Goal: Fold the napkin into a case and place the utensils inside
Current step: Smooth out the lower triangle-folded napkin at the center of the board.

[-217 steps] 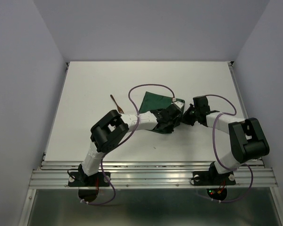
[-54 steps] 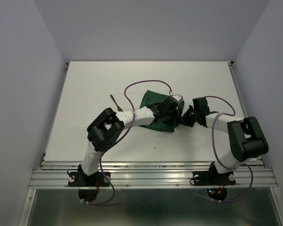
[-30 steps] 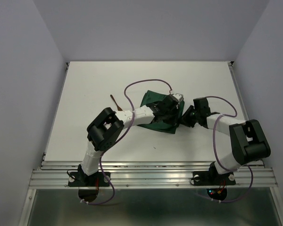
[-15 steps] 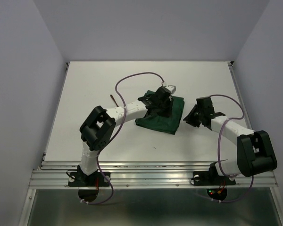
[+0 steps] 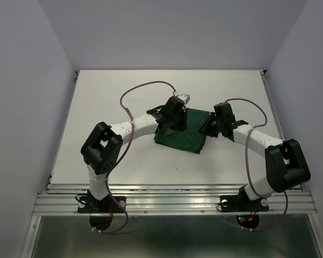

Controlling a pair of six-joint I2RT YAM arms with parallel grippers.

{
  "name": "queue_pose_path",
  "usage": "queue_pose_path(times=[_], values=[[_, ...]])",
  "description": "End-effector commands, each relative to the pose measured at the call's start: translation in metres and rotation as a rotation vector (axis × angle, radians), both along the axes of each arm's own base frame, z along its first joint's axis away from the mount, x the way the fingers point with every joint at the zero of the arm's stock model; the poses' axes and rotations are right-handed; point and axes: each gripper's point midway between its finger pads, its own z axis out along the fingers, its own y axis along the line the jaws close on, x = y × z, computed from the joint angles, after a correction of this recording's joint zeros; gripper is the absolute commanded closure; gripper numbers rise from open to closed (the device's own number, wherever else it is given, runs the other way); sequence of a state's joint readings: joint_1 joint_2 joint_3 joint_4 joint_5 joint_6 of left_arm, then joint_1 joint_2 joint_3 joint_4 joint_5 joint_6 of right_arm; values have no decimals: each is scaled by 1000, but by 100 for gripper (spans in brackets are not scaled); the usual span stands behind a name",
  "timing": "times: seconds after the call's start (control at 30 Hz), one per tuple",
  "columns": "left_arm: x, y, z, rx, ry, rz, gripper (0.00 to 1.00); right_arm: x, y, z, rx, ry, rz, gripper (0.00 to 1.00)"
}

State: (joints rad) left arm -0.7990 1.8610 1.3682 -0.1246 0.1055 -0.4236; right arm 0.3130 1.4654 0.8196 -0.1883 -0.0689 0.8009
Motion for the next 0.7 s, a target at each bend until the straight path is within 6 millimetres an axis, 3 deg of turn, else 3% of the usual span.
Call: queue_pose_path(times=[0.0,0.13,0.17,0.3,0.4,0.5,0.6,0.67], values=[[1,24,7,-2,-3,49,78,4,27,7,51,-28,69,83],[3,61,-10,41,24,124,84,-7,29,-18,65,25,80,83],[-3,70,-19,57,41,132,86,-13,24,-34,41,60,74,83],[-7,87,-36,81,66,166,90,-20,16,-61,-17,123,67,83],[-11,94,-58,101,98,179,91,-20,16,-63,-20,126,69,84],[-14,93,-76,113,142,176,94,-12,18,-49,-17,87,76,84],[-14,92,-67,101,135,173,95,-7,16,-39,-28,60,68,84],[-7,95,-46,87,89,193,95,-4,15,-28,-32,36,65,84]])
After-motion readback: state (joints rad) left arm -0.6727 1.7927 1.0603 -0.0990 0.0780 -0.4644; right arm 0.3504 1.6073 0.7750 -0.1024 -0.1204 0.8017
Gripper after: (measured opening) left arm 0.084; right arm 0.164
